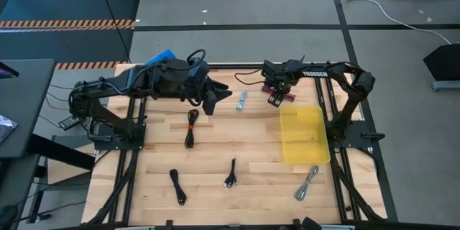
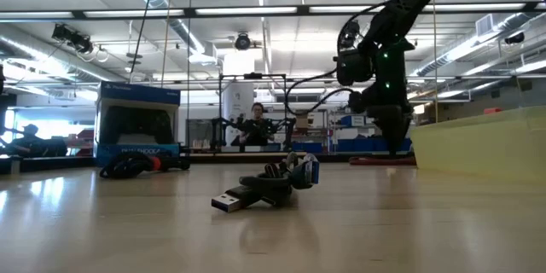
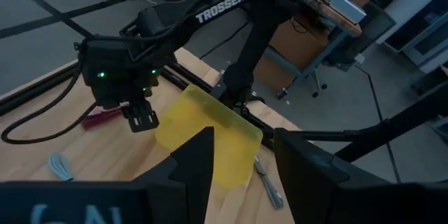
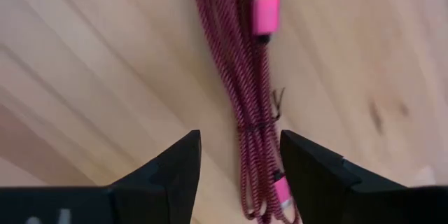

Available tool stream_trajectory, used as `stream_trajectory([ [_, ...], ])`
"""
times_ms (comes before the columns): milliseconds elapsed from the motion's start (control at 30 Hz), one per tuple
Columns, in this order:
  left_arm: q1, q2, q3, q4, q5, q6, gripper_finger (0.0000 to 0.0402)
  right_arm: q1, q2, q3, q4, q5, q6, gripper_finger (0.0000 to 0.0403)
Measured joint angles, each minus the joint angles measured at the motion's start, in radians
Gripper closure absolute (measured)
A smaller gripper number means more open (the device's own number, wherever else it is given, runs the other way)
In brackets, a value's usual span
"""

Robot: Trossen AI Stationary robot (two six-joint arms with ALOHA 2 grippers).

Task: Pick and place USB-C Cables
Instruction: Put the pink charger cable into the yellow bin

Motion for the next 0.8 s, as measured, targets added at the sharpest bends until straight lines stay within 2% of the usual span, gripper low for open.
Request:
stream_trajectory([
  [367,-0.014,0.000,0.000,-0.001,-0.006,-0.022,0.0246,-0.020,-0.005,-0.108,0.036,-0.001,-0.016,0.0204],
  [500,-0.014,0.000,0.000,-0.001,-0.007,-0.023,0.0246,-0.023,-0.005,-0.116,0.038,-0.004,-0.014,0.0218],
  [633,-0.014,0.000,0.000,-0.009,-0.007,-0.024,0.0246,-0.022,-0.005,-0.116,0.041,-0.008,0.008,0.0260],
  [800,-0.014,0.000,0.000,-0.016,-0.007,-0.024,0.0246,-0.022,-0.003,-0.117,0.037,-0.032,0.032,0.0355],
])
